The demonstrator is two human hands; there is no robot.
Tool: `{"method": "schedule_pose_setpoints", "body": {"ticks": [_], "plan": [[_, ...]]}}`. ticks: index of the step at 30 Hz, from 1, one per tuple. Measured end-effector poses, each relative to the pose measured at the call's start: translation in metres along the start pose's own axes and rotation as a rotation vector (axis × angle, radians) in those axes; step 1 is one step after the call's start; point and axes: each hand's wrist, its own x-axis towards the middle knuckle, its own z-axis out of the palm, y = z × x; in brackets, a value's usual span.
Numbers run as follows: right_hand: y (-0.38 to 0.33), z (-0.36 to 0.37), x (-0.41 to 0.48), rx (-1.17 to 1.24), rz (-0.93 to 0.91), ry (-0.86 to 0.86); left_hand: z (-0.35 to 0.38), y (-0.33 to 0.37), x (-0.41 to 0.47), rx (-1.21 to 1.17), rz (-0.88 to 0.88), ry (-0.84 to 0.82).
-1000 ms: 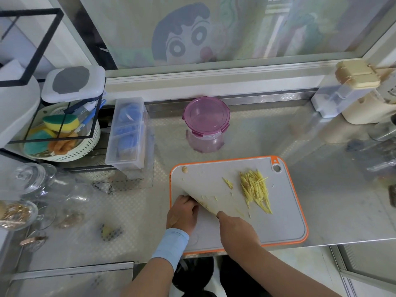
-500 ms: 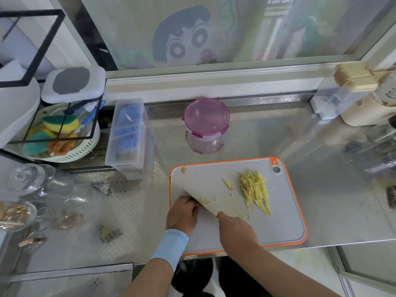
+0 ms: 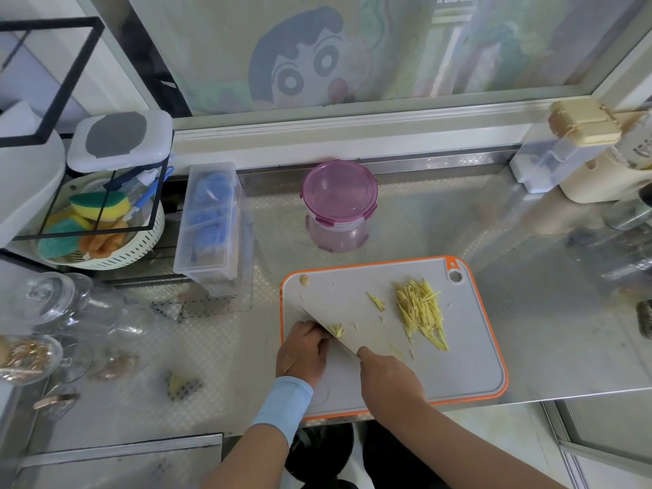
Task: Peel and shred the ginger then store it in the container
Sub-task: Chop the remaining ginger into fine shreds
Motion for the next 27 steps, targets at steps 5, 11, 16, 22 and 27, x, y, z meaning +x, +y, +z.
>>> {"method": "schedule_pose_setpoints", "body": {"ticks": [5, 11, 16, 22, 27], "plan": [[0.0, -0.003, 0.007, 0.015, -0.026, -0.003, 0.002, -0.002, 0.0, -0.008, -0.008, -0.005], [0.006, -0.003, -0.003, 0.032, -0.033, 0.021, 0.007, -0.007, 0.0, -0.021, -0.011, -0.003], [0.003, 0.002, 0.004, 0.032, -0.021, 0.002, 0.005, -0.003, 0.0, -0.015, -0.012, -0.017], [0.009, -0.006, 0.013, 0.156, -0.002, 0.008, 0.004, 0.005, -0.003, -0.015, -0.085, -0.025], [0.033, -0.024, 0.014, 0.312, 0.186, 0.092, 0.002, 0.027, 0.005, -0.064, 0.028, -0.192]]}}
